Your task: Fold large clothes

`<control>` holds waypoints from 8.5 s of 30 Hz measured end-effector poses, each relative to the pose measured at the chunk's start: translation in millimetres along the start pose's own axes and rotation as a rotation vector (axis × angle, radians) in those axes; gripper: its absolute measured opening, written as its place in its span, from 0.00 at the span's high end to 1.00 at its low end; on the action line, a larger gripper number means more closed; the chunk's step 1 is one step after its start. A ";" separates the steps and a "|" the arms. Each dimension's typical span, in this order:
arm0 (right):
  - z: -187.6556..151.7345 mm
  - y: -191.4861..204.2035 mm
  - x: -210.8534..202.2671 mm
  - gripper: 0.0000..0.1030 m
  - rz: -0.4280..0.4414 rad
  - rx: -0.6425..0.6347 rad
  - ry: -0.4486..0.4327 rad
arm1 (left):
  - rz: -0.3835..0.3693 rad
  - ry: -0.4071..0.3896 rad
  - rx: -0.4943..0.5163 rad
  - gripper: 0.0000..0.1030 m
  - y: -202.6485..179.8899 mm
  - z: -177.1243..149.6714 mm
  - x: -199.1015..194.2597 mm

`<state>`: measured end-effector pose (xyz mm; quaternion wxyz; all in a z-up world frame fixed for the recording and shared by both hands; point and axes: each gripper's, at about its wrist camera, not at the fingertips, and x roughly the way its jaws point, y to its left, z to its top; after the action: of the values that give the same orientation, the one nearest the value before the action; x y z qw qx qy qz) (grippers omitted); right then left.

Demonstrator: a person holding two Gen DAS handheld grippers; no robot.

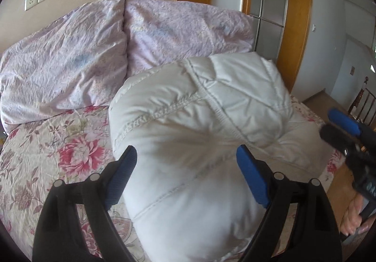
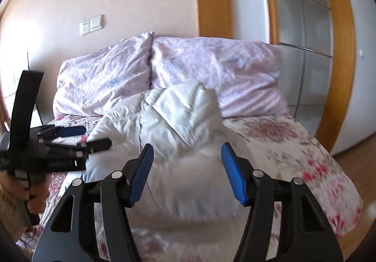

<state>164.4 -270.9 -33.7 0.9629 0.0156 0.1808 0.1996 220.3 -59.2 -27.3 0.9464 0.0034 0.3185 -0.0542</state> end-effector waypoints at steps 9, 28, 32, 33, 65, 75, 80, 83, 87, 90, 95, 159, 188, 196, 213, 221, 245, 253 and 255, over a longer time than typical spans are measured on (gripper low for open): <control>22.7 0.1 50.2 0.66 0.007 -0.012 0.060 | 0.026 0.022 -0.012 0.16 9.8 2.2 14.2; 18.3 -22.7 121.1 0.80 -0.020 -0.024 0.267 | 0.041 0.026 0.008 0.14 22.8 19.6 48.8; 9.1 -29.1 135.8 0.80 -0.001 0.024 0.303 | 0.040 0.027 0.020 0.11 22.2 19.6 56.7; 7.1 -30.4 139.8 0.80 0.005 0.035 0.314 | 0.037 0.031 0.018 0.11 23.0 19.5 59.8; -15.0 -28.9 170.0 0.80 0.028 0.064 0.339 | -0.012 0.002 -0.032 0.05 35.9 -2.3 86.7; -18.1 -28.2 168.5 0.80 0.022 0.066 0.312 | -0.020 -0.021 -0.037 0.04 37.1 -6.1 88.4; -19.0 -28.6 168.1 0.80 0.017 0.068 0.300 | -0.023 -0.030 -0.039 0.04 37.8 -7.2 89.6; -19.5 -28.3 167.9 0.80 0.015 0.065 0.296 | -0.020 -0.034 -0.038 0.04 37.5 -8.1 89.9; -20.6 -28.5 167.8 0.80 0.013 0.065 0.292 | -0.017 -0.041 -0.039 0.03 37.0 -8.7 90.8; -20.6 -29.9 167.9 0.80 0.019 0.072 0.289 | -0.013 -0.043 -0.039 0.03 36.4 -9.1 90.7; -13.7 -24.4 166.4 0.79 -0.019 0.033 0.325 | 0.026 -0.020 -0.009 0.03 32.3 -3.3 83.7; 6.9 -28.8 217.1 0.78 -0.003 0.089 0.355 | 0.067 0.006 -0.125 0.04 69.7 14.7 132.6; -18.8 -157.8 157.5 0.02 0.263 0.684 0.595 | -0.031 0.106 -0.166 0.02 89.4 -11.9 43.9; -31.0 -157.5 174.3 0.01 0.341 0.758 0.660 | -0.033 0.113 -0.172 0.02 90.0 -12.5 44.3; -35.7 -127.6 207.3 0.01 0.520 0.805 0.789 | -0.219 0.205 -0.350 0.02 119.6 -21.6 58.7; -37.2 -125.3 206.5 0.01 0.562 0.765 0.797 | -0.387 0.264 -0.481 0.02 135.3 -39.4 69.4; -38.0 -91.8 200.4 0.01 0.648 0.729 0.735 | -0.465 0.252 -0.564 0.02 114.4 -37.0 101.2; -36.6 -93.4 190.5 0.15 0.654 0.718 0.688 | -0.493 0.225 -0.575 0.11 113.3 -31.1 95.6; -30.4 -92.3 185.6 0.22 0.655 0.717 0.675 | -0.496 0.209 -0.568 0.15 114.4 -27.9 90.1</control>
<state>347.2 -284.7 -134.9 0.6751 0.3308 0.5189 0.4068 286.8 46.6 -107.2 0.8303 -0.3303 0.4065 -0.1904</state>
